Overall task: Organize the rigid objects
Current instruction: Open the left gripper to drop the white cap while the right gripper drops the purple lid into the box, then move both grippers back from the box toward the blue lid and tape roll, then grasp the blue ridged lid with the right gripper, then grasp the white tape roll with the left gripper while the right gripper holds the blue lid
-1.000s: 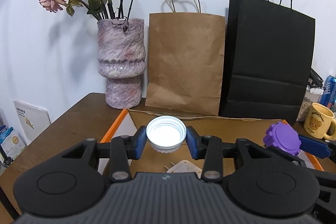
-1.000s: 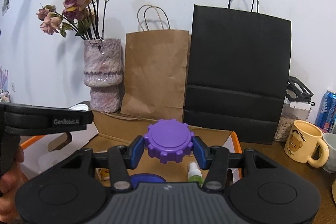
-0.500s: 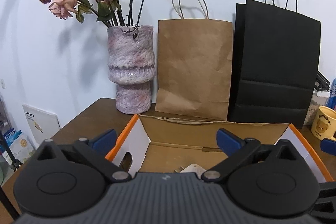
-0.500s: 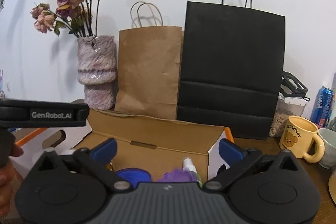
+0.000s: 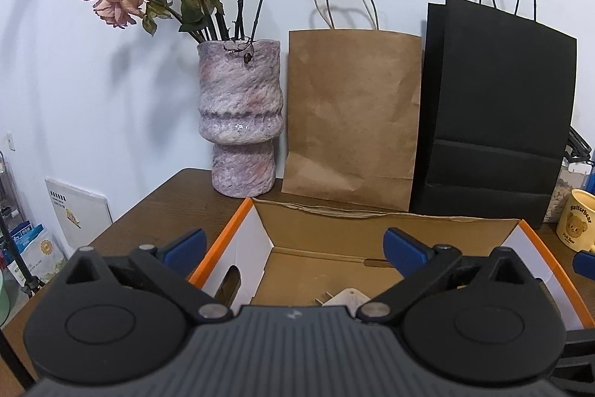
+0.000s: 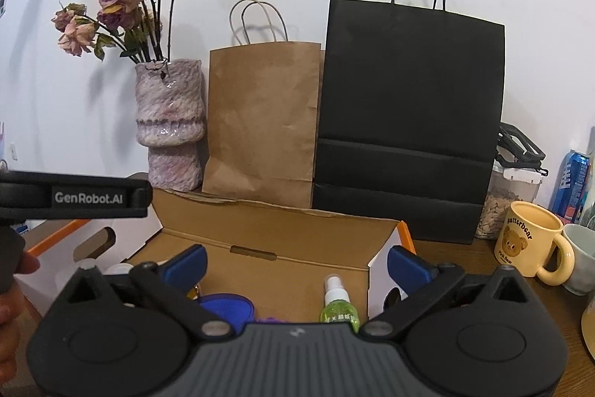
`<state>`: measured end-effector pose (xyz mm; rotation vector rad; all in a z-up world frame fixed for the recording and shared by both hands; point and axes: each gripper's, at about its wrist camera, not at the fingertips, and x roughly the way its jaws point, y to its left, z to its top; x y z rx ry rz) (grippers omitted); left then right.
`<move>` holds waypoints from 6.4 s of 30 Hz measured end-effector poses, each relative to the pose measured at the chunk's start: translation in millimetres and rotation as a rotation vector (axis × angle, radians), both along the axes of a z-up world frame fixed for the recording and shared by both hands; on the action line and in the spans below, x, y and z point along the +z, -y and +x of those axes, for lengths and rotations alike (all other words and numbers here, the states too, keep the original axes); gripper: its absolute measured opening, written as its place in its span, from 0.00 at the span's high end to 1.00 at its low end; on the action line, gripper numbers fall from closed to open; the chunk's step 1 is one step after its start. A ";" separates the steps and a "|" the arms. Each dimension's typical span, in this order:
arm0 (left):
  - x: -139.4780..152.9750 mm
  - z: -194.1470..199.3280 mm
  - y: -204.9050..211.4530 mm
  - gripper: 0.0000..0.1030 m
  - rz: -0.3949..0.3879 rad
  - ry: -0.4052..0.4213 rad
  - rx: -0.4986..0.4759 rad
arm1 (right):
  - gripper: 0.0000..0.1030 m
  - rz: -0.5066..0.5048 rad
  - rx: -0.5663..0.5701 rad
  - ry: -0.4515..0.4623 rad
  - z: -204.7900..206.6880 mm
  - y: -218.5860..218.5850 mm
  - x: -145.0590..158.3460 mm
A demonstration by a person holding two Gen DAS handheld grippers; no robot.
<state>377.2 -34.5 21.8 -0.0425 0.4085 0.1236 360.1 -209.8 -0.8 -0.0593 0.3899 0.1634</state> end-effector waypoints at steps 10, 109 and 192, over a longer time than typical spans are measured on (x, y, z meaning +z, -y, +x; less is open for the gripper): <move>4.8 -8.3 -3.6 0.00 -0.012 0.007 0.015 | 0.00 -0.003 0.001 0.015 -10.1 0.4 5.7; -56.3 -164.6 47.4 0.00 0.025 -0.216 -0.098 | 0.00 -0.103 0.038 -0.214 -150.7 70.8 -50.6; -74.4 -117.9 119.5 0.15 0.030 -0.226 -0.263 | 0.50 0.054 -0.064 -0.056 -139.4 121.3 -45.3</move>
